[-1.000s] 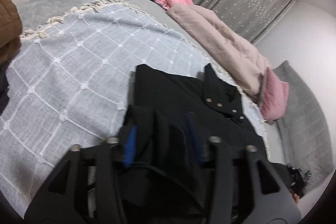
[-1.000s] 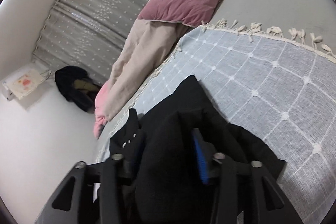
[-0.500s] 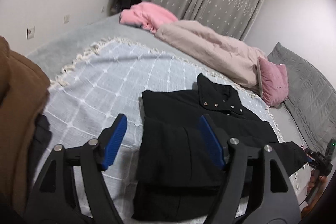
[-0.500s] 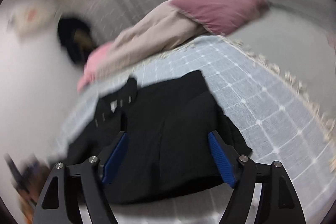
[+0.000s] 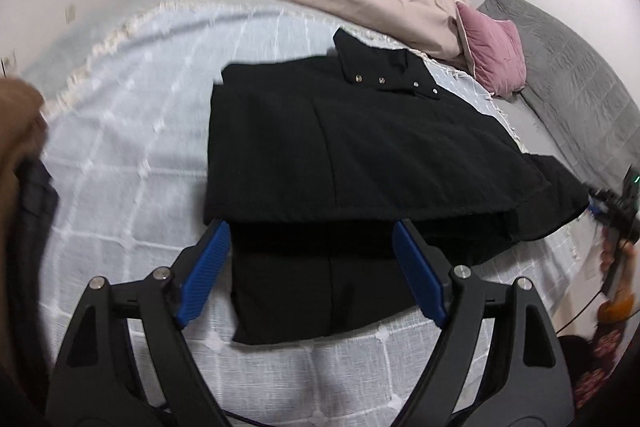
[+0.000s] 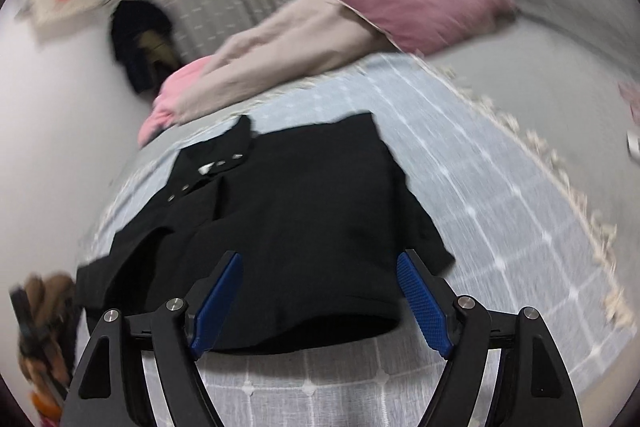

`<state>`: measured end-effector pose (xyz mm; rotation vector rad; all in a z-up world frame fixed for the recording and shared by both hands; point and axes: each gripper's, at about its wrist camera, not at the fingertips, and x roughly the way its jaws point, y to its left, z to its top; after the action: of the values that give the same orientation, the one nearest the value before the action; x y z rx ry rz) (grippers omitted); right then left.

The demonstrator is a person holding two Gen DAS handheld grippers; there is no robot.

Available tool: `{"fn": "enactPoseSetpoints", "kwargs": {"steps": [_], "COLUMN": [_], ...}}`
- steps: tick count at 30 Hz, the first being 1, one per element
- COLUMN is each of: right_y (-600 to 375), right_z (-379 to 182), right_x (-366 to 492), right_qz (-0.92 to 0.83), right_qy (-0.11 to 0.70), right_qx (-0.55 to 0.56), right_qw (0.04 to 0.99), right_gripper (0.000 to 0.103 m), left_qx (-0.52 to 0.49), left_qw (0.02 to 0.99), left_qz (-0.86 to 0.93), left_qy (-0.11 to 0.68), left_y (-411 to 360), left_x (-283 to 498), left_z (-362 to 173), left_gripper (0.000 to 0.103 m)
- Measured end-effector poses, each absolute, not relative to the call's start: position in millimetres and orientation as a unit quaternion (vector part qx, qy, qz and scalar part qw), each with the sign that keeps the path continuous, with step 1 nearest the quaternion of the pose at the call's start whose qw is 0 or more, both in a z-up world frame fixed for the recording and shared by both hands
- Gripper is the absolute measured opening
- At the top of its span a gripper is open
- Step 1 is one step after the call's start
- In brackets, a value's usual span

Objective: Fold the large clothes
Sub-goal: 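Grasp the folded coat edge with the right gripper and fold it over again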

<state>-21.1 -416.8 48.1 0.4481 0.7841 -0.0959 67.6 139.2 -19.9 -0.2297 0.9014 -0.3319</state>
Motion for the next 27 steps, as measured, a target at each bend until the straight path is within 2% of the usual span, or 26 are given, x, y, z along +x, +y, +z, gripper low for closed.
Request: {"fn": "enactPoseSetpoints", "kwargs": {"steps": [4,7,14,17,21,24,27], "right_y": [-438.7,-438.8,-384.4,-376.5,-390.0,-401.2,-405.3], "right_z": [16.1,2.4,-10.0,0.8,25.8,49.9,60.2], "right_x": [-10.4,-2.0,53.9,75.5,90.9,84.0,74.6], "right_qz": [-0.038,0.023,0.183,0.191,0.182,0.12,0.086], "right_qy": [0.426,0.439,0.464,0.436,0.338,0.265,0.234], "right_qx": [0.3,0.352,0.381,0.385,0.433,0.395,0.355], "right_qw": [0.853,0.826,0.778,0.79,0.816,0.872,0.901], "right_gripper": [0.08,0.08,0.08,0.08,0.081,0.081,0.081], "left_qx": [-0.134,-0.073,-0.004,0.023,0.045,0.045,0.052], "left_qw": [0.868,0.87,0.841,0.826,0.816,0.811,0.81], "left_qz": [-0.196,-0.236,-0.315,-0.332,-0.341,-0.341,-0.329], "left_qy": [0.437,0.427,0.44,0.455,0.465,0.473,0.483], "left_y": [136.6,114.5,57.9,33.5,9.4,-1.5,-10.0], "left_x": [71.1,62.1,56.0,60.4,66.4,73.1,80.8], "left_z": [-18.9,-14.4,-18.0,-22.2,-26.3,-30.5,-36.5], "left_gripper": [0.082,0.082,0.082,0.082,0.082,0.082,0.082]}}
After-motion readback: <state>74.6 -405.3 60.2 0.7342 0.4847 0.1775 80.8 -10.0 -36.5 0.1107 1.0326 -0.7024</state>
